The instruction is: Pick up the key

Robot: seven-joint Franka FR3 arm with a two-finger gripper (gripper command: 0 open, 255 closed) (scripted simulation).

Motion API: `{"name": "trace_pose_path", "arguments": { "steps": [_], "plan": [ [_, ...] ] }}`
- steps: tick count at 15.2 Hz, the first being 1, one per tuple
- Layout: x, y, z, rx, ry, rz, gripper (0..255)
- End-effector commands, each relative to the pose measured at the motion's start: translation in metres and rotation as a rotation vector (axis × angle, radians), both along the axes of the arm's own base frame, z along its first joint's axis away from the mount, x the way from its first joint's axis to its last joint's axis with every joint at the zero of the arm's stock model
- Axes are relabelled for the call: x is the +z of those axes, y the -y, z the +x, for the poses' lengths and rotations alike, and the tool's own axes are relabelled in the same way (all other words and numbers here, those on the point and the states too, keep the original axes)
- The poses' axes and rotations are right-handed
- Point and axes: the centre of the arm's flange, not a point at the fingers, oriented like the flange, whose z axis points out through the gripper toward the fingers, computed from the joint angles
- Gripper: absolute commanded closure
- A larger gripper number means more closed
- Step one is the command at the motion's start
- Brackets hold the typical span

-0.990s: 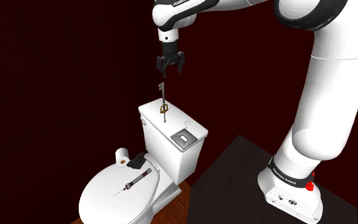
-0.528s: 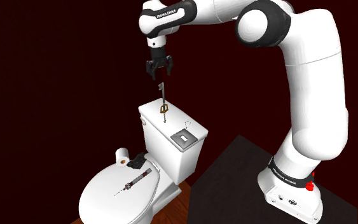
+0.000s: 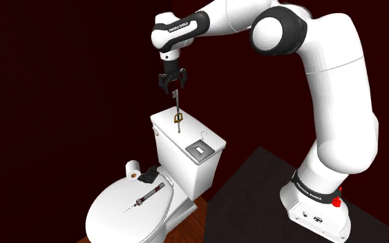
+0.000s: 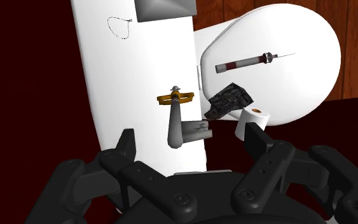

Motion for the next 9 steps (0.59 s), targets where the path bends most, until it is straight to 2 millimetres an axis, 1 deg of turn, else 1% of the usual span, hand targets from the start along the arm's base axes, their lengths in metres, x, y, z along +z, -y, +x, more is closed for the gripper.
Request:
{"name": "trace_pose_path", "arguments": {
  "steps": [1,2,9],
  "plan": [
    [-0.0036,0.0,-0.0004,0.0,0.001,0.0,0],
    [-0.0037,0.0002,-0.0001,0.0,0.001,0.0,255],
    [-0.0037,0.0,-0.0001,0.0,0.001,0.0,255]
  ]
}}
